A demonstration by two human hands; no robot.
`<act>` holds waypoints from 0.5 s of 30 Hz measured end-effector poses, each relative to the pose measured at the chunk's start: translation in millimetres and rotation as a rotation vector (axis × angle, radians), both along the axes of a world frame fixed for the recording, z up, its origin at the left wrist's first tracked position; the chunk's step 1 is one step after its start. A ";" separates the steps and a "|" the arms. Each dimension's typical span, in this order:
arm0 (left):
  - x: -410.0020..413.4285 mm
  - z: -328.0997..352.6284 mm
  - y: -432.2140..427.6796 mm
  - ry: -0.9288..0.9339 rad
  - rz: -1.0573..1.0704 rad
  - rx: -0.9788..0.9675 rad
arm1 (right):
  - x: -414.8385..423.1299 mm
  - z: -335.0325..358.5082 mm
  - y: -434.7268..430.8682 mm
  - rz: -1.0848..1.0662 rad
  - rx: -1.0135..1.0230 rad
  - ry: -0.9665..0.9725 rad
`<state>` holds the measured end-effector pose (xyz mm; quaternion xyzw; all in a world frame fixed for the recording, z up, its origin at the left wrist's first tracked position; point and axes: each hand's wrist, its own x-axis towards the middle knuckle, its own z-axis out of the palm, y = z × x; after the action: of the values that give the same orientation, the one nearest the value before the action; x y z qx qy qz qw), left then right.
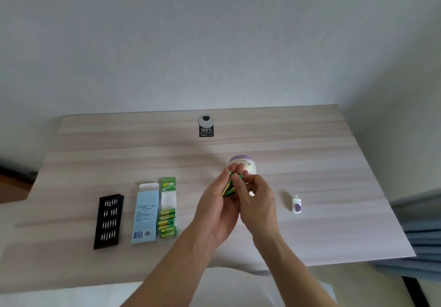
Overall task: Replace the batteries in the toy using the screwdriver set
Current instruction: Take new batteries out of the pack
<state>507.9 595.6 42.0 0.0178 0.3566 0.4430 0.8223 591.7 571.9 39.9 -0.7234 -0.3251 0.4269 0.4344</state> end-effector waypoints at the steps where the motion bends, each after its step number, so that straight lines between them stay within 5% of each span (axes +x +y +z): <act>1: -0.8 2.6 -0.6 0.010 0.023 -0.002 | -0.3 0.2 0.9 0.027 -0.002 0.035; 15: -51.6 -15.0 7.0 -0.054 0.265 -0.099 | -53.9 -13.9 20.0 0.079 -0.087 0.669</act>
<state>456.3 602.6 27.0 -0.0819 0.3552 0.5298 0.7658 537.8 591.9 26.0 -0.5479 -0.1738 0.6707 0.4688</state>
